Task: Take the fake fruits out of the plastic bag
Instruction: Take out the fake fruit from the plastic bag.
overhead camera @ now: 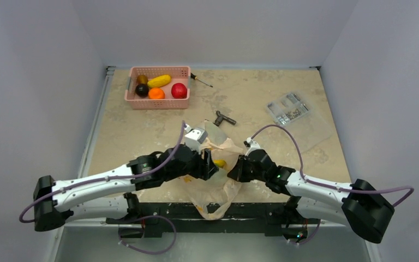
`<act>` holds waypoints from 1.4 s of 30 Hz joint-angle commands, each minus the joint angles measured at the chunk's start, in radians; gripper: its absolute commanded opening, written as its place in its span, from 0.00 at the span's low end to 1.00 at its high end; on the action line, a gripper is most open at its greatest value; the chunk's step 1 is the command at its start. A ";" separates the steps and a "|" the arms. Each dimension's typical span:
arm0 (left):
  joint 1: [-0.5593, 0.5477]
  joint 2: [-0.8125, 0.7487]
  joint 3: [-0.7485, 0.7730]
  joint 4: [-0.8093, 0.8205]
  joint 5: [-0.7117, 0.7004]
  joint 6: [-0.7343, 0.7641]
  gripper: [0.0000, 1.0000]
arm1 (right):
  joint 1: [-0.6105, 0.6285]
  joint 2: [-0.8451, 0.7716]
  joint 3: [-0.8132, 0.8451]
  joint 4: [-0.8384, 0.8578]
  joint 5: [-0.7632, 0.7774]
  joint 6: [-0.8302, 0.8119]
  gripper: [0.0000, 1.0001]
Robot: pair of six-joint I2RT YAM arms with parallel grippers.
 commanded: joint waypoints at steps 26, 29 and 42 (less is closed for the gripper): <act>0.045 0.444 0.208 0.065 -0.003 0.158 0.51 | 0.003 0.110 0.464 -0.236 0.449 -0.372 0.39; 0.045 0.497 0.237 0.058 -0.075 0.140 0.46 | 0.003 0.096 0.507 -0.243 0.446 -0.342 0.20; 0.041 0.705 0.400 0.060 -0.214 0.163 0.46 | -0.009 0.046 0.466 -0.242 0.363 -0.219 0.09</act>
